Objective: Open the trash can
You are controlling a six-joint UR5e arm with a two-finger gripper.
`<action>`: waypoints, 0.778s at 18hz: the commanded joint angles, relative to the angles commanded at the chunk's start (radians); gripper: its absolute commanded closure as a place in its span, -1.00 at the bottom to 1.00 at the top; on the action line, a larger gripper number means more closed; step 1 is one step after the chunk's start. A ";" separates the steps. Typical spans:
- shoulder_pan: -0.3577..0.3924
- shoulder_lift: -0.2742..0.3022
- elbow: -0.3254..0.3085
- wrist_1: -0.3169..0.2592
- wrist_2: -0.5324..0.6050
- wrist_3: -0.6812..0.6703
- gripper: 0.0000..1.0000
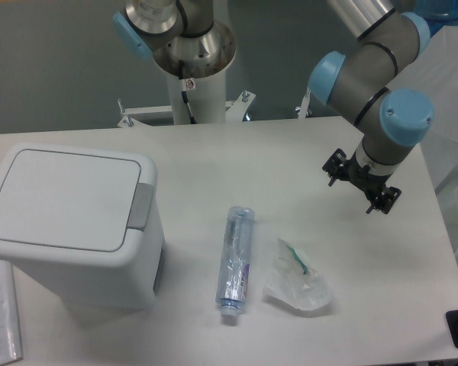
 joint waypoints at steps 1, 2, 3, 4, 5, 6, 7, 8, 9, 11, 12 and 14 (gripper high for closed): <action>-0.002 -0.002 0.000 0.000 0.002 0.000 -1.00; -0.002 0.000 0.000 0.000 0.000 0.000 -1.00; -0.002 0.000 0.000 0.000 0.000 0.000 -1.00; -0.003 0.000 0.000 -0.002 -0.002 -0.002 -1.00; -0.005 0.000 0.000 -0.002 -0.005 -0.003 -1.00; -0.006 0.000 0.003 -0.002 -0.011 -0.003 -1.00; -0.011 0.002 0.005 0.000 -0.015 -0.006 -1.00; -0.012 0.002 0.017 0.000 -0.026 -0.006 -1.00; -0.014 0.000 0.031 -0.002 -0.041 -0.009 -1.00; -0.020 0.000 0.038 -0.002 -0.051 -0.012 -1.00; -0.024 0.000 0.037 -0.002 -0.054 -0.014 -1.00; -0.043 0.006 0.037 -0.002 -0.092 -0.046 -1.00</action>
